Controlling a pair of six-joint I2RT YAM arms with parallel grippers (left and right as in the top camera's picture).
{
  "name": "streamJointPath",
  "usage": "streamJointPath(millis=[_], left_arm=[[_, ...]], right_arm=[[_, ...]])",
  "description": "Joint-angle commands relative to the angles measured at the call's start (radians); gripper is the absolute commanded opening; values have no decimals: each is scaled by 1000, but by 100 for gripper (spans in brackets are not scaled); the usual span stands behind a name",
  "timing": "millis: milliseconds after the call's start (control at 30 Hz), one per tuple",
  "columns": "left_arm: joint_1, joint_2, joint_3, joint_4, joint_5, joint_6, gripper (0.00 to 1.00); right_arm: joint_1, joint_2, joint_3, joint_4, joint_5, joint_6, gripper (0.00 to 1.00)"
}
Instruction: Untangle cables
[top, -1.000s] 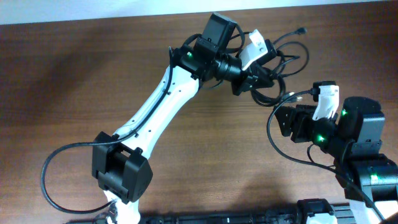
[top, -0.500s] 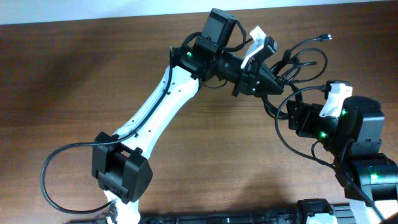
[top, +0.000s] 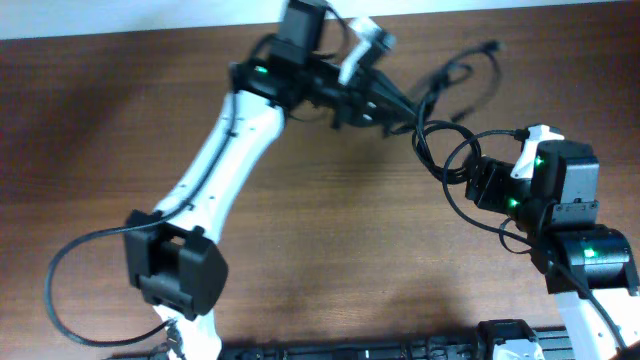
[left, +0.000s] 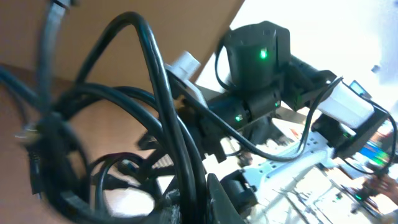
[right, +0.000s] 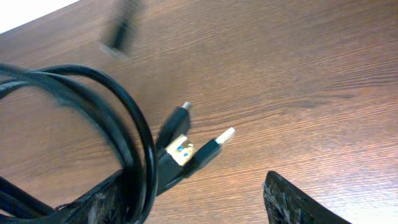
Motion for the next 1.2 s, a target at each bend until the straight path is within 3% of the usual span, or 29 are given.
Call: streamJointPath(millis=[0,200,367,533,700,800,933,1167], left_arm=[[100,-109,28,9,45,4,0],[191,-176,28,9,45,5,0],[231,-212,28,5,45,-10,0],[232,-222,28,-2,45,-53,0],[232,-222,28,-2,45,-74,0],[214,-222,28,-6,45,-100,0],[154,-222,28,-5,45,-100,0],[43,-222,28,11,45,-99,0]], right_arm=[[-4,-3,10,-34,146,5,59],[-4,-3,10,-93,195,11,45],[-4,-4,10,-119,156,34,45],[-4,-19,10,-106,-2,22,46],[-4,-90,10,-12,-300,-135,54],[-4,-150,10,104,-548,-188,64],[-4,-168,10,173,-623,-188,70],[-4,-163,10,202,-618,-188,70]])
